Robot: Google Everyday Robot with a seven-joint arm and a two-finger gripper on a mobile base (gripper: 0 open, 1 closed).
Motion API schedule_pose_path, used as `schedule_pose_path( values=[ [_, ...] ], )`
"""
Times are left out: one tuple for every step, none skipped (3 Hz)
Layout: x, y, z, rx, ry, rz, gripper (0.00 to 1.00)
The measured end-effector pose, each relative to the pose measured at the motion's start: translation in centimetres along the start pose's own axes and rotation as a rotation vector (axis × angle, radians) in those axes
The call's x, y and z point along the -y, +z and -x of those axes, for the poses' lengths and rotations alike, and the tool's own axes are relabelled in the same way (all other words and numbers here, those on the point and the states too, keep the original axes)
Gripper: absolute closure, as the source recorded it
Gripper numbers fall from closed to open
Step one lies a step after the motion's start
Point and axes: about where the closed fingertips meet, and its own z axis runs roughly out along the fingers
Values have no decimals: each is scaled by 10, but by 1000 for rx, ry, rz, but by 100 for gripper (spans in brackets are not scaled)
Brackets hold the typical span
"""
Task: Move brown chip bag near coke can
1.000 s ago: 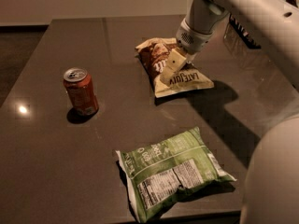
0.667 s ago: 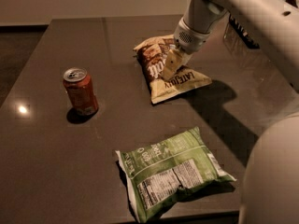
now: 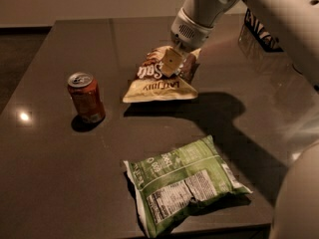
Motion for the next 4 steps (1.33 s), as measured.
schedule_pose_path(
  values=[
    [-31,-1,18,23,-78,51,100],
    [-63,5,31,30,-152,111,100],
    [-86,13,36,11,-224,140,82],
    [-86,14,38,16,-224,138,59]
  ],
)
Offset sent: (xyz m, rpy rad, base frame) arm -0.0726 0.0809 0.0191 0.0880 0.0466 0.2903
